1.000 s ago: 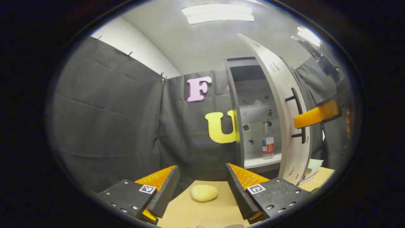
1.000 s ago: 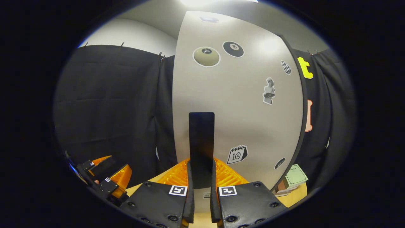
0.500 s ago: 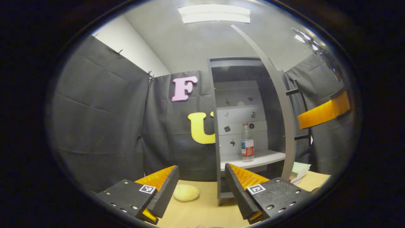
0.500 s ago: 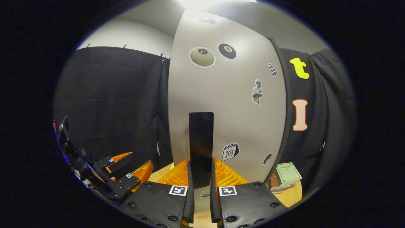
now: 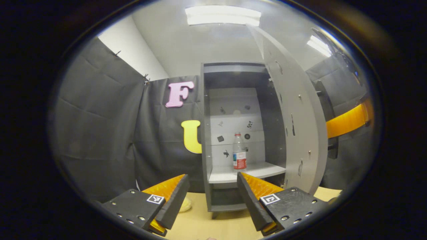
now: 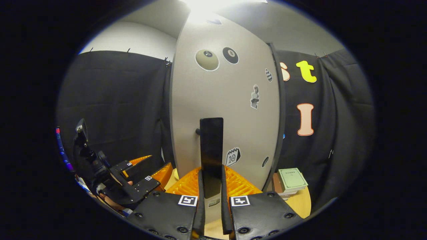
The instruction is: Open the cabinet door with the right hand, grasp the bottle in the cabinet with the left hand and place it on the coaster, then close the cabinet door with the right hand.
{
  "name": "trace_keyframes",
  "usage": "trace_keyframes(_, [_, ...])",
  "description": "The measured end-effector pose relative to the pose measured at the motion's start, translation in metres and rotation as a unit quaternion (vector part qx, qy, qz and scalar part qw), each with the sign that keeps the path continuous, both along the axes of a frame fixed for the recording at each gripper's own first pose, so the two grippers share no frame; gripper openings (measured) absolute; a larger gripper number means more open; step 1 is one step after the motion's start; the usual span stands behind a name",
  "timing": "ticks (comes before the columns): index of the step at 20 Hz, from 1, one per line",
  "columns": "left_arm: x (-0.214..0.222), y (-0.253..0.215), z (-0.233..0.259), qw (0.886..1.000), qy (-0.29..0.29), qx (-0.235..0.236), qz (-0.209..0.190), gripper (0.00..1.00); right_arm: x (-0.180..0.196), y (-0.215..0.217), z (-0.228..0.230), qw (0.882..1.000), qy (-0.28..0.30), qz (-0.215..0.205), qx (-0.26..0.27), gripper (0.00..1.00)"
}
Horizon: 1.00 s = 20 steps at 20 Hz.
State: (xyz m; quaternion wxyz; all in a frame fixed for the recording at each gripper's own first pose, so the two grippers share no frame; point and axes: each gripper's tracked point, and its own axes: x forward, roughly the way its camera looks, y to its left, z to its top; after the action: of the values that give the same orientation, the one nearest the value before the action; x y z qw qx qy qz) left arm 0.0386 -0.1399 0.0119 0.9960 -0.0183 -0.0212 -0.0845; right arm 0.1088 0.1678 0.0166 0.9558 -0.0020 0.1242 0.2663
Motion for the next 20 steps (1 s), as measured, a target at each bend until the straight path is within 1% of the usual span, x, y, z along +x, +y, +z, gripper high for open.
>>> trace_keyframes(3, [-0.006,-0.017,0.001,1.000,-0.001,0.001,-0.013,0.87,-0.002,-0.009,0.000,1.000,-0.002,-0.009,0.000,0.22])
trace_keyframes(4, [-0.007,-0.021,0.001,1.000,0.000,0.001,-0.015,0.89,-0.004,-0.012,0.001,1.000,-0.003,-0.013,0.000,0.22])
trace_keyframes(5, [-0.007,-0.024,0.000,1.000,0.002,-0.001,-0.017,0.87,-0.003,-0.014,0.001,1.000,-0.003,-0.016,0.000,0.22])
trace_keyframes(7, [-0.010,-0.029,-0.001,1.000,0.006,-0.005,-0.020,0.87,-0.005,-0.020,0.001,1.000,-0.004,-0.022,0.000,0.22])
trace_keyframes(8, [-0.011,-0.030,0.000,1.000,0.007,-0.006,-0.021,0.89,-0.006,-0.023,0.001,1.000,-0.006,-0.026,-0.002,0.22])
trace_keyframes(10, [-0.015,-0.033,0.002,1.000,0.005,-0.006,-0.020,0.89,-0.005,-0.030,0.001,0.999,-0.011,-0.037,-0.008,0.21])
trace_keyframes(12, [-0.020,-0.036,0.004,1.000,0.002,-0.004,-0.021,0.91,0.000,-0.037,0.001,0.998,-0.018,-0.049,-0.018,0.21])
trace_keyframes(15, [-0.026,-0.041,0.006,1.000,0.000,-0.003,-0.023,0.89,0.004,-0.051,0.002,0.997,-0.025,-0.065,-0.030,0.21])
trace_keyframes(17, [-0.030,-0.044,0.006,1.000,0.000,-0.002,-0.025,0.89,0.005,-0.053,-0.001,0.997,-0.022,-0.073,-0.022,0.21])
trace_keyframes(19, [-0.034,-0.045,0.008,1.000,-0.001,0.000,-0.025,0.86,0.006,-0.059,-0.002,0.996,-0.020,-0.084,-0.011,0.21])
trace_keyframes(20, [-0.035,-0.046,0.009,1.000,-0.002,0.002,-0.025,0.87,0.007,-0.065,-0.002,0.996,-0.020,-0.091,-0.009,0.19])
